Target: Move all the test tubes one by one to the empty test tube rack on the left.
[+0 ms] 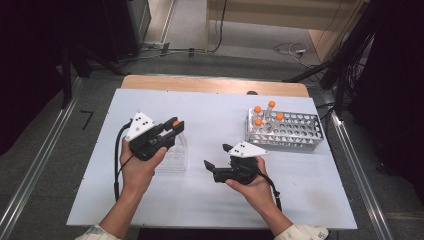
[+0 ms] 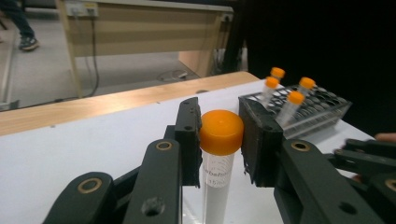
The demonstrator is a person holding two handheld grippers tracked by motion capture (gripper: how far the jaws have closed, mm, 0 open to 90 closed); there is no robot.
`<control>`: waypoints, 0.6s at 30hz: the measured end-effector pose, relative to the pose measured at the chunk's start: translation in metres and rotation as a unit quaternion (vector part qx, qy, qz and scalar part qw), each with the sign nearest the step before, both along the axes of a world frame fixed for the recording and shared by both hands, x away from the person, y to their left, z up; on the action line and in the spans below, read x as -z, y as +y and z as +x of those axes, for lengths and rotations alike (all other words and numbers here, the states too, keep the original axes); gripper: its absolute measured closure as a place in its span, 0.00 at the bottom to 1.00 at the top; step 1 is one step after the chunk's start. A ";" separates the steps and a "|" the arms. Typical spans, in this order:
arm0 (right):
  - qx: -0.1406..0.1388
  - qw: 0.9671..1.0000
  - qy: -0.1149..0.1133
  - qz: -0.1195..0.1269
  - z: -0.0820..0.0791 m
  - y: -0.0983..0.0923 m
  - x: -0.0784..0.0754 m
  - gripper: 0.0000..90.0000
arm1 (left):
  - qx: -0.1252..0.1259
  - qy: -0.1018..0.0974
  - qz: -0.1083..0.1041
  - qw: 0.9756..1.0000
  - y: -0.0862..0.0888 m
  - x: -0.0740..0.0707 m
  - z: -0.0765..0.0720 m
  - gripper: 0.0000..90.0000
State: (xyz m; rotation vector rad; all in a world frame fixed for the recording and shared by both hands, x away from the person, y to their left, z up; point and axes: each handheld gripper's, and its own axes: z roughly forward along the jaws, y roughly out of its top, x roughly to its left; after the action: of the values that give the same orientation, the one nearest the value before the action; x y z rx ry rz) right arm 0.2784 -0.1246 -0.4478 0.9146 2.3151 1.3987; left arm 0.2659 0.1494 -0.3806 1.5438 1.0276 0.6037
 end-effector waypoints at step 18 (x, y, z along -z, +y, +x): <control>0.006 1.000 0.002 -0.003 0.001 -0.005 0.000 0.17 | -0.107 0.011 0.013 0.994 0.067 0.003 0.006 0.79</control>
State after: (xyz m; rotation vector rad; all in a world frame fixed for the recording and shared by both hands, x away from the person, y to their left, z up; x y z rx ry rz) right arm 0.2791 -0.1291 -0.4479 0.9290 2.3105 1.3852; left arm 0.2721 0.2162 -0.3839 1.4759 1.2170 0.7514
